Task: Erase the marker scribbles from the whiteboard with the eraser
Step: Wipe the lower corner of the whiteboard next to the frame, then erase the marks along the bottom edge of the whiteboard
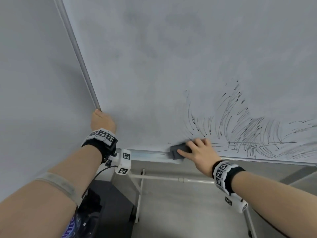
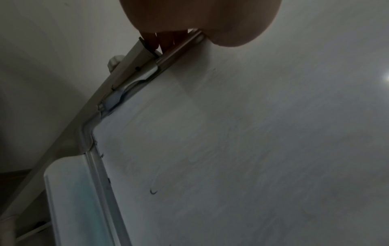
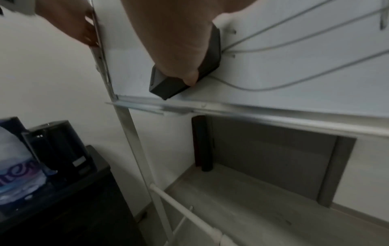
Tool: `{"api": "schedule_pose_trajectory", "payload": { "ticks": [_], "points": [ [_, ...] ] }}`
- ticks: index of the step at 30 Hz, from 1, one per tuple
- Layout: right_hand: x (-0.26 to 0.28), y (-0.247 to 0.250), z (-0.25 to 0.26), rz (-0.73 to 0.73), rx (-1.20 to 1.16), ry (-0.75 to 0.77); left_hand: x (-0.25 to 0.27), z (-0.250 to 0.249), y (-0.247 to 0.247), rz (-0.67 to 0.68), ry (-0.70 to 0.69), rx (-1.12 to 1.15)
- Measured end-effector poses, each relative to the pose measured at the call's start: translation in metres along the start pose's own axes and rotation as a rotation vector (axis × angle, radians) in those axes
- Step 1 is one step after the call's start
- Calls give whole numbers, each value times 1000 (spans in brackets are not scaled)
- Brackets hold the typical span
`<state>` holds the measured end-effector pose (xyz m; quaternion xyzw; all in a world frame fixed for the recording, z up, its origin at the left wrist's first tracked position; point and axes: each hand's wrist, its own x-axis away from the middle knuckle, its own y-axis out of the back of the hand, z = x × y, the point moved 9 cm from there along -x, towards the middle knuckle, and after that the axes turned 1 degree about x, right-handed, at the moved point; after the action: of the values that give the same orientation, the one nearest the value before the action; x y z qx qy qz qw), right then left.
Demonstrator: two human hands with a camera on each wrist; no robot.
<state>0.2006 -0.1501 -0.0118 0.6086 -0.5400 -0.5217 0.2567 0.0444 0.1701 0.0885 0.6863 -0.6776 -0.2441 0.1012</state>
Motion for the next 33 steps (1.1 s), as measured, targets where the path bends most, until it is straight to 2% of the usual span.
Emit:
{"api": "schedule_pose_trajectory", "payload": {
  "ticks": [3, 7, 9, 11, 13, 16, 18, 20, 22, 26, 28, 30, 33],
  "points": [
    [-26, 52, -36, -191, -49, -65, 1, -3, -1, 4, -12, -3],
    [-61, 156, -108, -531, -51, -300, 2, -4, -2, 17, -21, 10],
    [-66, 189, -130, -632, -53, -381, 5, -1, 1, 11, -19, 10],
    [-65, 196, -130, -679, -54, -393, 6, -1, 2, 0, -14, 7],
    [-61, 168, -107, -603, -65, -297, 7, -2, 3, -4, -11, -1],
    [-33, 67, -46, -234, -41, -85, 6, -6, 1, 16, -12, -25],
    [1, 1, -16, 7, -24, -55, 4, -7, -1, 44, -26, -47],
    [21, -26, -2, 125, -29, -90, 2, -5, -1, 54, -37, -55],
    [13, -15, 1, 73, -43, -82, 0, -3, 2, 44, -36, -59],
    [-45, 57, -18, -234, -104, -132, 4, -5, 3, 41, -27, -57],
    [-66, 76, -24, -317, -111, -144, 4, -6, 3, 40, -20, -48],
    [-68, 64, -7, -267, -49, -20, 5, -7, 2, 45, -22, -42],
    [-38, 9, 32, -10, 65, 233, 3, -8, 3, 52, -42, -39]
  ]
}}
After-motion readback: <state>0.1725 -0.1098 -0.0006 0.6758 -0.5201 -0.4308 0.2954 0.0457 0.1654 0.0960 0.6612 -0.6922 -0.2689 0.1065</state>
